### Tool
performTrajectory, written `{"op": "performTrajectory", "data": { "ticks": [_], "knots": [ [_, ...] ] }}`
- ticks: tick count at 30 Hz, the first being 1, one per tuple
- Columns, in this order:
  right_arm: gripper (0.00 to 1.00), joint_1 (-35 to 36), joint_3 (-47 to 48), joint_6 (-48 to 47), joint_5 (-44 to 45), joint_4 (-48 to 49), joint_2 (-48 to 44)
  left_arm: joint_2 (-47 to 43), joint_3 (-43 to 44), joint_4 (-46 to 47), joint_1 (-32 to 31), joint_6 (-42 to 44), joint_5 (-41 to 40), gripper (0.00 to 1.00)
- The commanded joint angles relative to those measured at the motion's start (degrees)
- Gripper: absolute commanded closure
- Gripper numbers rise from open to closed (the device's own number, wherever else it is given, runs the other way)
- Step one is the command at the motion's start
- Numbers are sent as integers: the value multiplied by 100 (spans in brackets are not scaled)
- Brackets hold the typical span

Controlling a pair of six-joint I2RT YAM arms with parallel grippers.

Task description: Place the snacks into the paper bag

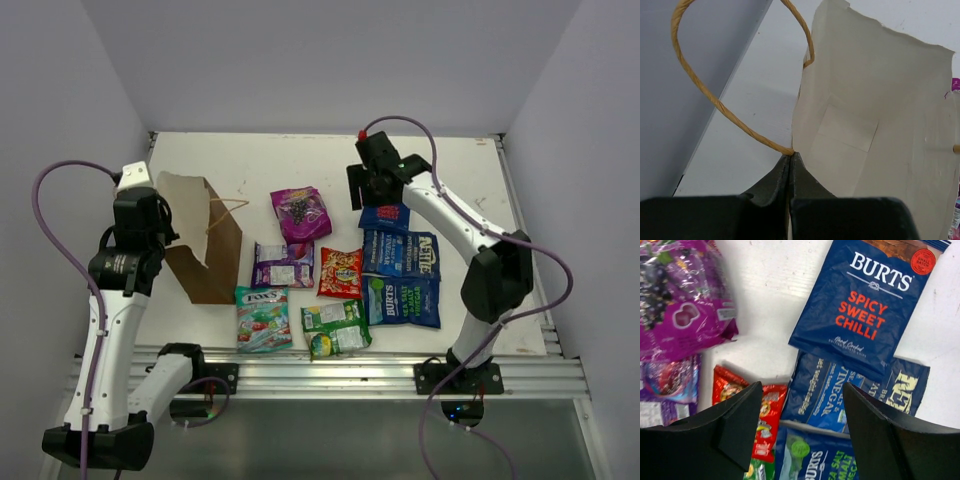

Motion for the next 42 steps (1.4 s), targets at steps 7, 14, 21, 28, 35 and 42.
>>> {"op": "performTrajectory", "data": {
  "ticks": [7, 14, 21, 28, 35, 42],
  "knots": [
    [30, -433, 181, -137, 908, 583, 1081, -34, -132, 203, 33, -38, 306, 100],
    [30, -1346, -57, -145, 733, 881, 1267, 10, -132, 203, 33, -20, 394, 100],
    [29, -1470, 207, -357, 338, 829, 1838, 98, -53, 220, 33, -20, 438, 100],
    [28, -1672, -39, -84, -163, 873, 2216, 63, 8, 150, 33, 6, 324, 100],
    [50, -1725, -180, -111, -585, 970, 2436, 72, 17, 150, 33, 24, 297, 100],
    [100, -1708, -303, -198, -682, 890, 2201, 54, 61, 159, 33, 41, 323, 100]
  ]
}}
